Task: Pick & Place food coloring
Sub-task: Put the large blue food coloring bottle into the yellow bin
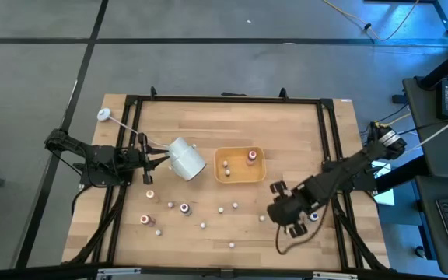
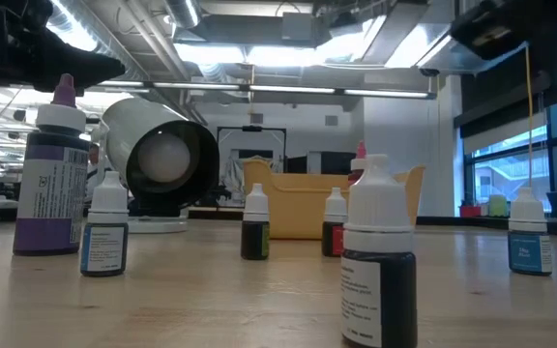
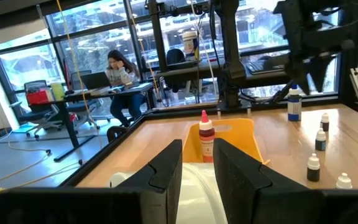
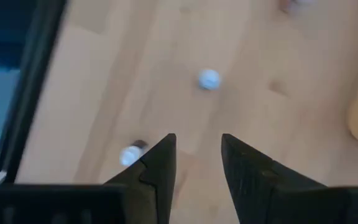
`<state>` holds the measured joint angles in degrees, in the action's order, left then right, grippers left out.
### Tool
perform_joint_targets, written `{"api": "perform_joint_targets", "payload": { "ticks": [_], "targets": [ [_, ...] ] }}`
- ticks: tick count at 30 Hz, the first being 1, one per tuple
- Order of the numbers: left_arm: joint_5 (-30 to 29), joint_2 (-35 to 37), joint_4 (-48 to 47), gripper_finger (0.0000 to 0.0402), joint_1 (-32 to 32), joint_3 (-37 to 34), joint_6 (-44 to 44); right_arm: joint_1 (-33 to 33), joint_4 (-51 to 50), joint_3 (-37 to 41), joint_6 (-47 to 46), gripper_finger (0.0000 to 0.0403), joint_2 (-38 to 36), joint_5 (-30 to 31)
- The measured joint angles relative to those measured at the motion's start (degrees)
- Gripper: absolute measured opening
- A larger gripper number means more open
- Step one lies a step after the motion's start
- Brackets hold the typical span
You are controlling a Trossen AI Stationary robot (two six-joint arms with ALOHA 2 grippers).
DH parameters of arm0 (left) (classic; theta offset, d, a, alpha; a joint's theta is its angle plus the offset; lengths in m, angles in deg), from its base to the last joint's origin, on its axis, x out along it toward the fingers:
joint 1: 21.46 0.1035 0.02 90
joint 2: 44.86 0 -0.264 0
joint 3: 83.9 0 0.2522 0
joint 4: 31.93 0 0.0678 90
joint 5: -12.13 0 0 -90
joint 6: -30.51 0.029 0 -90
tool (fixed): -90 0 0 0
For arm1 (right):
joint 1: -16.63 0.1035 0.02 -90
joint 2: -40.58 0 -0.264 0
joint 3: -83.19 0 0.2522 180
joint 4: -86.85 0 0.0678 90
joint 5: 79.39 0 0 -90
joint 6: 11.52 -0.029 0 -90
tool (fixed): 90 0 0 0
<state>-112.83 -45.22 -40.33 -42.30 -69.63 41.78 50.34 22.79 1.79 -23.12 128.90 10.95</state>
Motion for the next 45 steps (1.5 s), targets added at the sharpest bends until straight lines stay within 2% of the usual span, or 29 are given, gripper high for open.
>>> {"api": "perform_joint_targets", "payload": {
  "ticks": [8, 14, 17, 21, 31, 35, 38, 41, 45],
  "targets": [
    [0.01, 0.0, 0.0, 0.0088, 0.0, 0.02, 0.0, 3.67, 0.92, 1.43, 6.2, 0.0129, 0.0, 1.18],
    [0.02, 0.0, 0.0, 0.0088, -0.02, 0.02, 0.0, 3.23, 1.27, 1.45, 18.95, 0.0129, 0.0, 4.89],
    [0.02, 0.0, 0.02, 0.0088, -0.02, 0.01, 0.0, 2.41, 1.29, 1.45, 22.4, 0.0129, 0.0, 7.76],
    [0.02, 0.0, 0.01, 0.0088, -0.02, 0.0, 0.0, 1.02, 1.26, 1.45, 22.72, 0.0129, 0.0, 10.33],
    [0.02, 0.0, 0.02, 0.0088, -0.02, 0.0, 0.0, -0.29, 4.71, 1.47, 22.01, 0.0129, 0.0, 10.21],
    [0.02, 0.0, 0.02, 0.0088, -0.01, 0.02, -0.02, -0.56, 10.22, 1.48, 11.04, 0.0129, 0.0, 10.5],
    [0.02, 0.0, 0.02, 0.0088, 0.0, 0.0, -0.14, -1.4, 8.15, 1.47, -1.9, 0.0129, -0.42, 9.44],
    [0.02, 0.0, 0.02, 0.0088, 0.0, 0.0, -0.13, -2.26, 4.76, 1.47, -17.19, 0.0129, -0.81, 4.68],
    [0.02, 0.0, 0.02, 0.0088, -0.01, 0.01, -3.38, -1.94, -0.05, 1.47, -32.52, 0.0129, -0.81, -3.72]
  ]
}}
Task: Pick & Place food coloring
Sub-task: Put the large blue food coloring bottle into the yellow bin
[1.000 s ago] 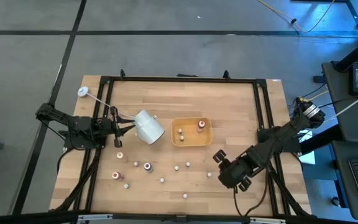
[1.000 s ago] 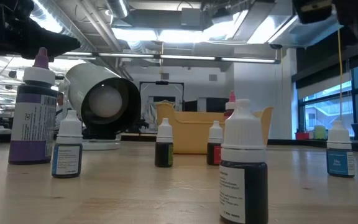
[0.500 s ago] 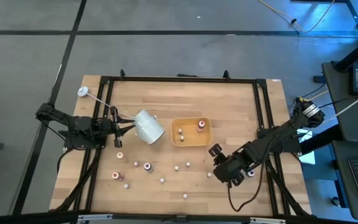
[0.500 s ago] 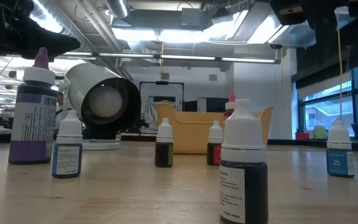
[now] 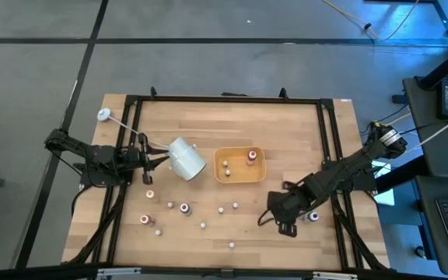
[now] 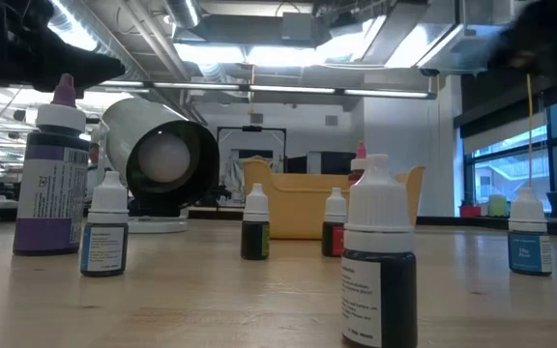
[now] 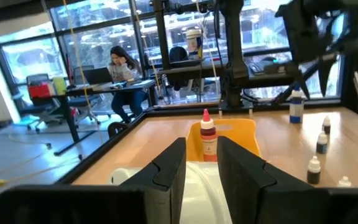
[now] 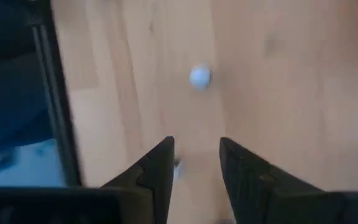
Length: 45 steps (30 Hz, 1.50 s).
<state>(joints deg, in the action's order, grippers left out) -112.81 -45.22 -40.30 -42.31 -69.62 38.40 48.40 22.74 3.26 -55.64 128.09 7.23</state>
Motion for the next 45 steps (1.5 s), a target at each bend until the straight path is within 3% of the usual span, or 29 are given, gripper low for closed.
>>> {"api": "perform_joint_targets", "payload": {
  "ticks": [6, 10, 18, 23, 27, 31, 37, 45],
  "targets": [
    [0.0, 0.0, 0.0, 0.0088, 0.01, -0.01, -4.16, 3.13, -8.09, 0.0, -15.86, 0.013, -0.17, 0.73],
    [0.0, 0.0, 0.0, 0.0088, 0.01, -0.01, -4.16, 4.22, -8.27, 0.0, -18.87, 0.0142, -0.17, 1.49],
    [0.0, 0.0, 0.0, 0.0088, -0.01, 0.01, -4.16, 4.54, -6.07, 0.0, -15.85, 0.0244, -0.17, 4.16],
    [-0.01, 0.0, 0.07, 0.0088, 0.0, 0.0, -4.14, 4.54, -1.45, -0.04, -18.26, 0.0279, -0.01, 3.32],
    [-0.09, 0.0, 0.9, 0.0088, 0.01, 0.0, -4.14, 5.35, -3.57, -0.04, -19.37, 0.028, -0.53, 0.02],
    [-0.12, 0.0, 0.96, 0.0088, 0.01, 0.0, -4.11, 8.52, -8.85, -0.11, -22.93, 0.0272, -4.35, 3.79],
    [-0.7, 0.0, 0.91, 0.0088, -0.01, -0.01, 1.15, 13.08, -18.79, -0.07, -38.66, 0.0265, -8.33, 6.74],
    [-0.7, 0.0, 0.9, 0.0088, 0.0, -0.01, 3.84, 15.28, -20.2, -0.07, -42.59, 0.0264, -6.9, 6.78]
  ]
}}
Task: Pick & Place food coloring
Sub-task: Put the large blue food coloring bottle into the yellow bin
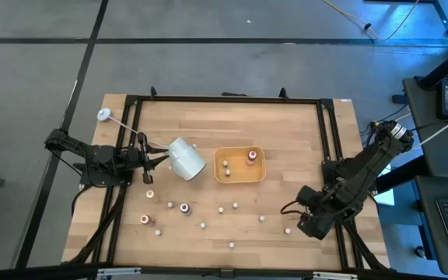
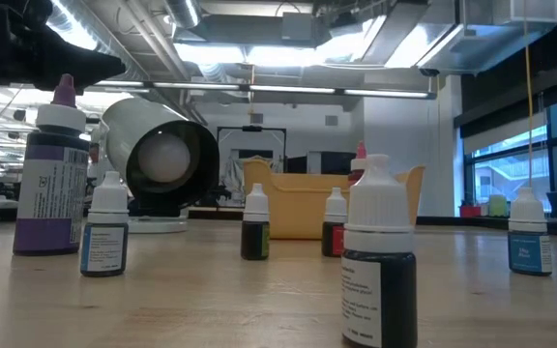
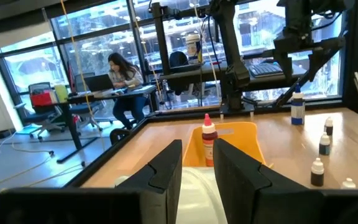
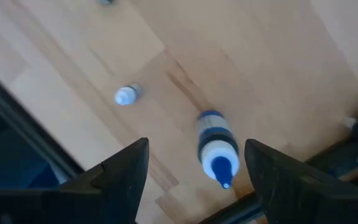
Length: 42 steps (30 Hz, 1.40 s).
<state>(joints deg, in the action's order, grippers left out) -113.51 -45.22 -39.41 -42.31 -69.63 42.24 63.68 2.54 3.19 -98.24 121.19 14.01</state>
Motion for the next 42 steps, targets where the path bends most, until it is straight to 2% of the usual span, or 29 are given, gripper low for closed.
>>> {"api": "perform_joint_targets", "payload": {
  "ticks": [11, 20, 29, 32, 39, 42],
  "targets": [
    [0.02, 0.0, 0.0, 0.0088, 0.02, 0.0, 0.0, 2.1, -1.54, 0.28, -4.67, 0.0263, 1.19, -0.48],
    [0.04, 0.0, -0.02, 0.0088, 0.01, 0.0, 0.0, 2.24, 6.88, 7.23, -4.35, 0.0263, 1.24, -3.08],
    [0.07, 0.0, -0.02, 0.0088, 0.01, 0.0, 0.0, 2.34, 9.72, 10.37, -4.56, 0.0258, 1.22, -5.51],
    [0.07, 0.0, -0.02, 0.0088, 0.0, 0.0, 0.0, 2.33, 9.56, 10.14, -4.48, 0.0237, 1.22, -5.44],
    [0.07, 0.0, -0.02, 0.0088, 0.0, 0.0, 0.0, 2.33, 9.46, 10.16, -4.41, 0.0145, 1.22, -5.51],
    [0.07, 0.0, -0.02, 0.0088, 0.0, 0.0, 0.0, 2.33, 9.28, 10.14, -4.35, 0.0119, 1.17, -5.57]
  ]
}}
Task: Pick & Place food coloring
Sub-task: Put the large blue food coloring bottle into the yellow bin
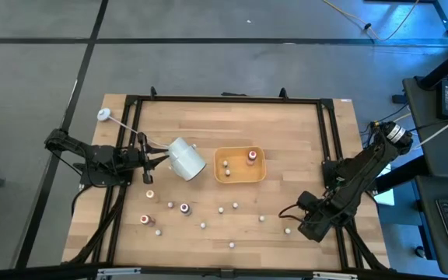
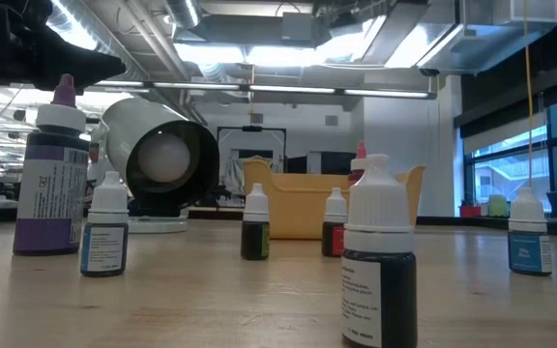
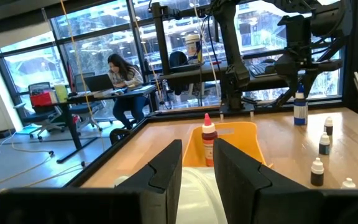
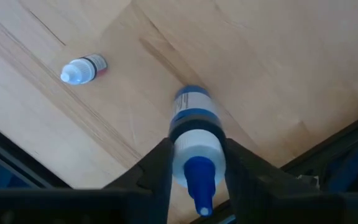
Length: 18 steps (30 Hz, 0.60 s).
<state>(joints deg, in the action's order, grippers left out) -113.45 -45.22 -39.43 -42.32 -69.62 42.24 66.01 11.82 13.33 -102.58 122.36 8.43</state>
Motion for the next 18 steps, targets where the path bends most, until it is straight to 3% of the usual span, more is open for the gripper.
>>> {"api": "perform_joint_targets", "payload": {
  "ticks": [11, 18],
  "targets": [
    [0.0, 0.0, 0.0, 0.0088, 0.0, 0.0, 0.0, -1.32, -4.48, -3.58, 1.74, 0.0121, 0.07, 0.03],
    [-0.88, 0.0, 0.0, 0.0088, 0.0, 0.01, 0.39, -9.99, -13.2, -14.12, 13.84, 0.0121, 0.07, 4.7]
  ]
}}
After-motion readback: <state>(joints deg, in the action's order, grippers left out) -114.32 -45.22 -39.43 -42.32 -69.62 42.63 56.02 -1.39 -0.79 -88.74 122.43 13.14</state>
